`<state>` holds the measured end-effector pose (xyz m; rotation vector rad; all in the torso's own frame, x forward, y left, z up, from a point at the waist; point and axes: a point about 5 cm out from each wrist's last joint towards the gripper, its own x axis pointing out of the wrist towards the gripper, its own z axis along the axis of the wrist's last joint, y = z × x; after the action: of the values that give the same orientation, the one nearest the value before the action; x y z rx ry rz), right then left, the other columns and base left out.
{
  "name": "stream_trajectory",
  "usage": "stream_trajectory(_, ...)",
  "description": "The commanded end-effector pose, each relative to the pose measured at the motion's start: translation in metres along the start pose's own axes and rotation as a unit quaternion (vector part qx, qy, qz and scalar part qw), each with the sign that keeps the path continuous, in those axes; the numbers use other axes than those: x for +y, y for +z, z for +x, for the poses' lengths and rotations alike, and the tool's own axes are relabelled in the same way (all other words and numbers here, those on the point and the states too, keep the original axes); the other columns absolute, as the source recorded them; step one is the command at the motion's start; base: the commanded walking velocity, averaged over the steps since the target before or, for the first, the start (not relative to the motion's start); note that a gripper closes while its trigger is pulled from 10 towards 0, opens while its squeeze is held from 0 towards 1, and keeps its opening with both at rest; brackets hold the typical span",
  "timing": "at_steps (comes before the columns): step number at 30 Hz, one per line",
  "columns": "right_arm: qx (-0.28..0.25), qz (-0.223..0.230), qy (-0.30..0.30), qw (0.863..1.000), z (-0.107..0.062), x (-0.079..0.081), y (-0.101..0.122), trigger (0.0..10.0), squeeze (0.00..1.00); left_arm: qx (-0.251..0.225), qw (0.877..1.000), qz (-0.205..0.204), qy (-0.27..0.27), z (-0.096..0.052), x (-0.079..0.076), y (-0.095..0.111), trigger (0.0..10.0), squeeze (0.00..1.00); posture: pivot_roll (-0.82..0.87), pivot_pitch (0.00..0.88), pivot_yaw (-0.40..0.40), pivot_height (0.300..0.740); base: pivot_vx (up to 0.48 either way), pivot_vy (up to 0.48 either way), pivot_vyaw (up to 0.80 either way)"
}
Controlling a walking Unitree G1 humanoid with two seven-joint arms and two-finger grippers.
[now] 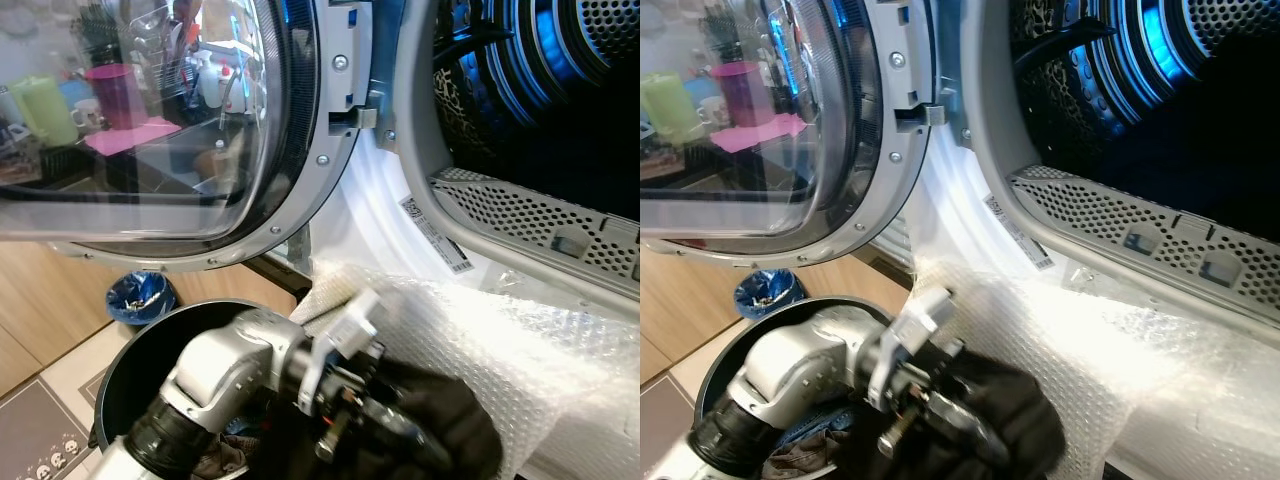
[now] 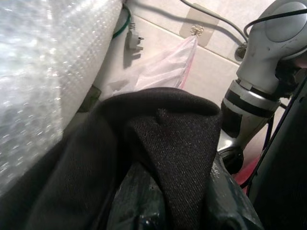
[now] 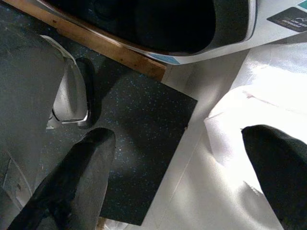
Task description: Clothes washing
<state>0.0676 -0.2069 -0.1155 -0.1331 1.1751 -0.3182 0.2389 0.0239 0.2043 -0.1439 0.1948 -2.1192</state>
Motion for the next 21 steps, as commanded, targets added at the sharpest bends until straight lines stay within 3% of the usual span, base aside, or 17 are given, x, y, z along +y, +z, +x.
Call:
stream_trajectory(1,-0.077,0.026,0.023,0.996,0.003,0.012,0.039,10.0,0.0,-0.008,1.0,0.018,-0.021,0.006,-0.005,0.008,0.0,0.0,0.06,0.024,0.085,0.74,0.0,0.0,0.0)
stream_trajectory(5,-0.072,0.032,0.022,0.997,0.002,0.012,0.035,10.0,0.0,-0.005,1.0,0.016,-0.02,0.005,-0.006,0.006,0.0,0.0,0.05,0.02,0.091,0.74,0.0,0.0,0.0)
stream_trajectory(12,-0.074,0.039,0.024,0.996,0.001,0.013,0.032,10.0,0.0,0.049,0.998,-0.002,0.046,-0.022,-0.005,-0.018,0.0,0.0,0.04,0.017,0.092,0.74,0.0,0.0,0.0)
stream_trajectory(16,-0.083,0.013,0.029,0.996,0.001,0.003,0.028,10.0,0.0,0.087,0.992,-0.006,0.094,-0.039,-0.004,-0.032,0.0,0.0,0.04,0.025,0.087,0.74,0.0,0.0,0.0)
stream_trajectory(21,-0.12,0.004,0.034,0.992,0.002,-0.02,0.034,10.0,0.0,0.107,0.985,-0.014,0.131,-0.049,-0.003,-0.048,0.0,0.0,0.05,0.033,0.078,0.74,0.0,0.0,0.0)
